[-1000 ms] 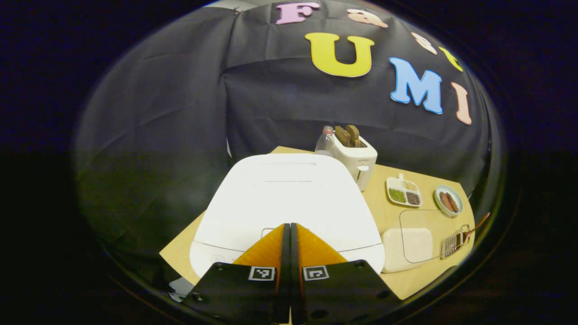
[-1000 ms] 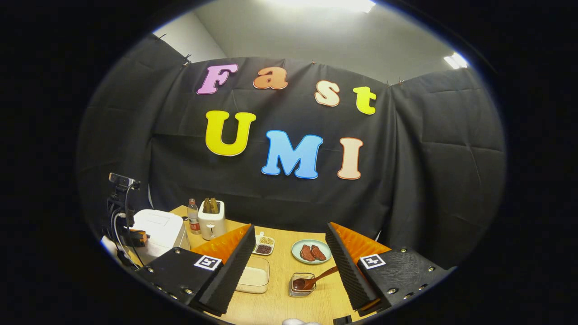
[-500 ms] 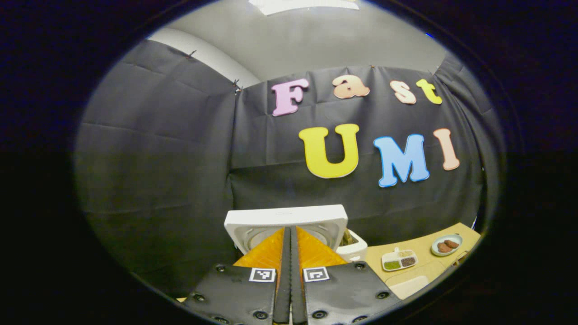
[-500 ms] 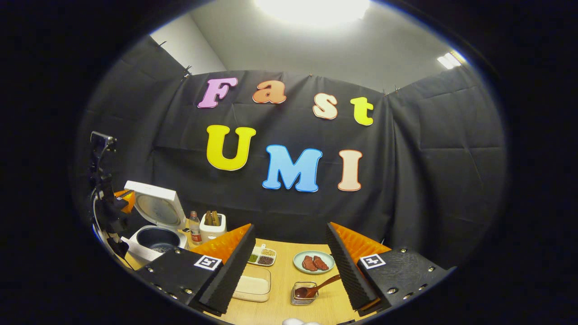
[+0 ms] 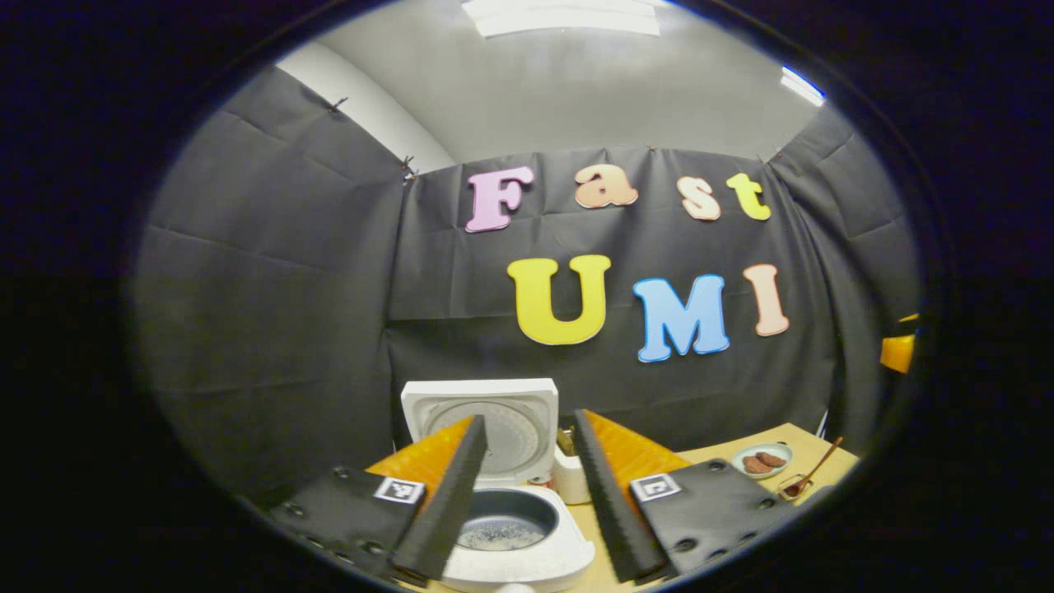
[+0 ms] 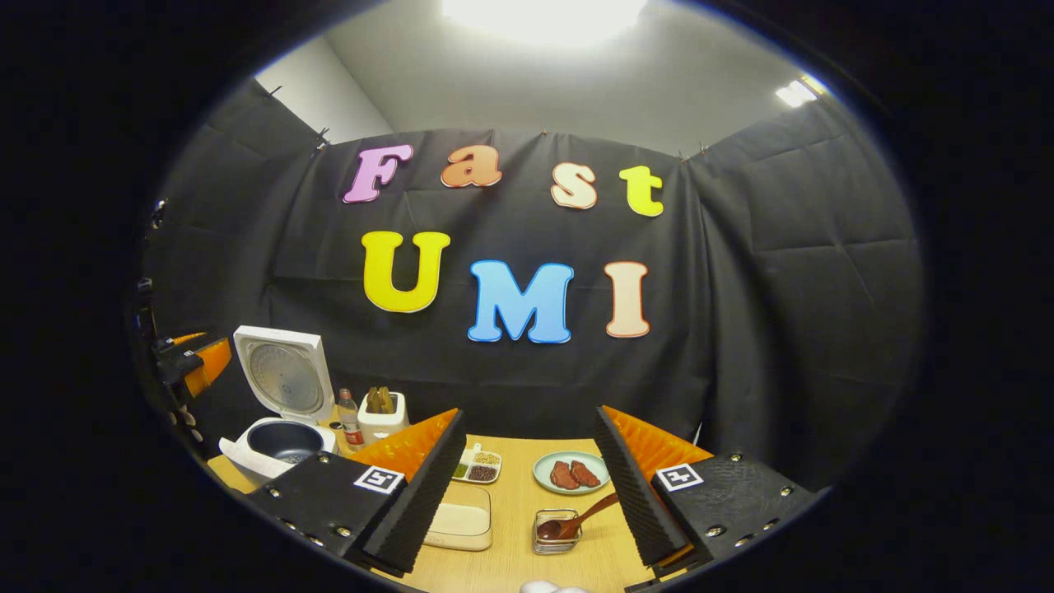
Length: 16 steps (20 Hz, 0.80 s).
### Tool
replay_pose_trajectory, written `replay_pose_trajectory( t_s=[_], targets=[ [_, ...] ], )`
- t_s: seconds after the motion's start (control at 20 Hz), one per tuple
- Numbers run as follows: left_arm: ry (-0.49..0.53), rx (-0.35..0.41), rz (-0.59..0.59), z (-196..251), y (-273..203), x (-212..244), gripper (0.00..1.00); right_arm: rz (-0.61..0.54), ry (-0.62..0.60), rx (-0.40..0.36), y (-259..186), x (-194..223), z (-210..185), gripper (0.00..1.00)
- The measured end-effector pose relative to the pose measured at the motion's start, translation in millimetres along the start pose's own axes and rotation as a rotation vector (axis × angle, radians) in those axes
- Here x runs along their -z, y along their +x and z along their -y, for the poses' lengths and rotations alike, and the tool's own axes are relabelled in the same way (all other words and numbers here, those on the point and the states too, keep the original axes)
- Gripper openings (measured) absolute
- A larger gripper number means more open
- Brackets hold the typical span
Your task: Close the left gripper, press the button to open the rice cooker; take a wooden spoon from the chopstick holder with the right hand, scoop a spoonful of rice and pour it into the rice cooker, then put the wooden spoon back into the chopstick holder.
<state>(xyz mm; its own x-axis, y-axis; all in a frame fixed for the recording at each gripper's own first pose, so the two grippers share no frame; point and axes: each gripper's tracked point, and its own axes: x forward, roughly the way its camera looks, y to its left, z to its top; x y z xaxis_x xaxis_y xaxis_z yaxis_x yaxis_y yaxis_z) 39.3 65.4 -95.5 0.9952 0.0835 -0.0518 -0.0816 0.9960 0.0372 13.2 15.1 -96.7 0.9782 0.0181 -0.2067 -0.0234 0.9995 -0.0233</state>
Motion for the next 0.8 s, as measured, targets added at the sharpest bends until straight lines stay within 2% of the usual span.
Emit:
replay_pose_trajectory(
  t_s=[0.1, 0.45, 0.6, 0.8],
  targets=[
    [0.026, 0.008, 0.011, 2.6, -12.6, -5.6, 1.00, -0.013, 0.003, 0.018, -0.2, 9.9, 8.8, 0.95],
    [-0.021, 0.045, -0.020, 22.6, -28.2, -8.9, 1.00, -0.099, 0.066, 0.069, 2.2, 66.0, 37.0, 0.95],
    [-0.034, 0.063, -0.035, 32.8, -29.7, -4.3, 1.00, -0.143, 0.079, 0.101, 8.1, 105.0, 54.0, 0.96],
    [-0.033, 0.094, -0.067, 47.3, -28.3, 4.6, 1.00, -0.254, 0.164, 0.136, 28.6, 177.3, 73.4, 0.95]
  ],
)
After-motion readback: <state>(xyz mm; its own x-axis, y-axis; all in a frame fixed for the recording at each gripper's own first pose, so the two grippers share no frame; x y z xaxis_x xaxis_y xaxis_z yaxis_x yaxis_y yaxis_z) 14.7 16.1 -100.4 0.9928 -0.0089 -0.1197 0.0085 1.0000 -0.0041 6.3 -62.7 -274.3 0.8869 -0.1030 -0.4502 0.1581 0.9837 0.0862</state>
